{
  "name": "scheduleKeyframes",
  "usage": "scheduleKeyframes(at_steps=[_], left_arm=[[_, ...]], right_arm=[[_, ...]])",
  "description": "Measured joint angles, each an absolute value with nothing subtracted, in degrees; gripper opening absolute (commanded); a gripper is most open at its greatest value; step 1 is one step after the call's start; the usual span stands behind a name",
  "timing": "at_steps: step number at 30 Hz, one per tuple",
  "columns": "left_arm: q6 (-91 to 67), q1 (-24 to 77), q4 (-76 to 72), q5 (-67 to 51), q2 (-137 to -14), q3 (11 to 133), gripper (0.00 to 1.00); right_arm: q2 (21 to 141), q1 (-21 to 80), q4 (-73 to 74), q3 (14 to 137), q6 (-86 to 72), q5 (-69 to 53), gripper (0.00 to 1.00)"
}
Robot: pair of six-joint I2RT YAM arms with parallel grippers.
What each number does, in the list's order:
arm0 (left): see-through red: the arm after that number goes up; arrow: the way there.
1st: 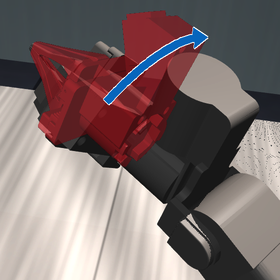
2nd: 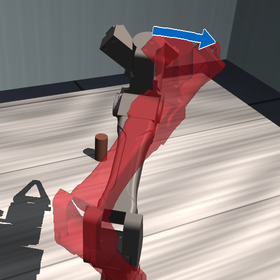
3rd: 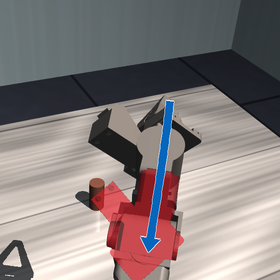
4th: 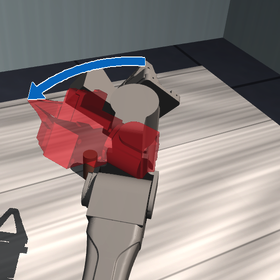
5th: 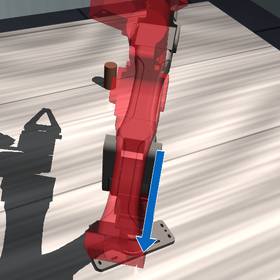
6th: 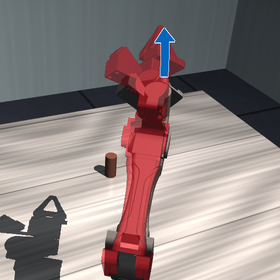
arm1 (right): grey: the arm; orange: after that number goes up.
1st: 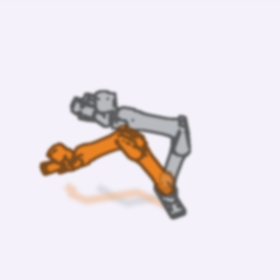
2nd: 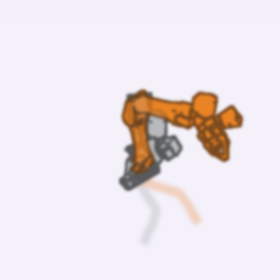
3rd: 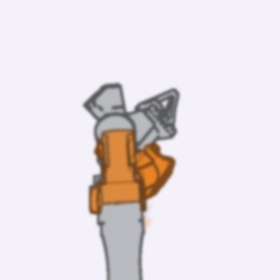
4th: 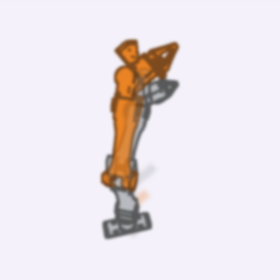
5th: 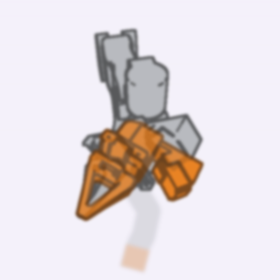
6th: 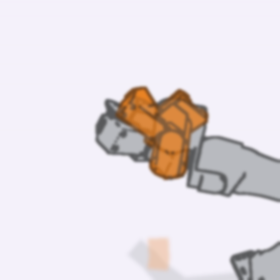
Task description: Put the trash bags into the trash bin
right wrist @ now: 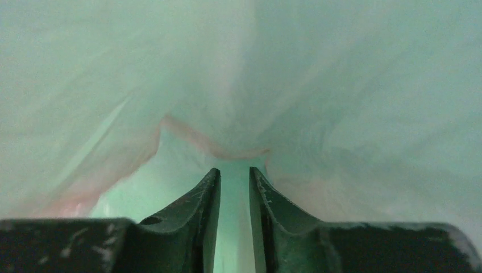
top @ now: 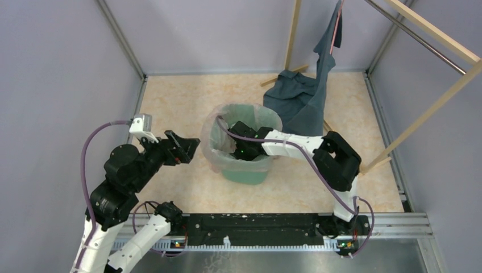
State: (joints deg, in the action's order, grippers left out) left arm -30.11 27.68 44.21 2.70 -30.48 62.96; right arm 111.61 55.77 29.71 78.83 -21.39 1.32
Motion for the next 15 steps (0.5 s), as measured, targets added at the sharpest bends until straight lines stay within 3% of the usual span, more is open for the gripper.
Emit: scheduleKeyframes(at_steps=[6,15], left_arm=[[-30.7,27.7,43.5,2.3,-30.3,62.1,0.99],[-32.3,27.7,41.9,-2.2,-32.2,61.3,0.99]], right_arm=[[103.0,55.9,35.2,79.8,-22.2,2.1,0.50],[91.7,56.1,39.9,83.3,-23.6,2.9,0.65]])
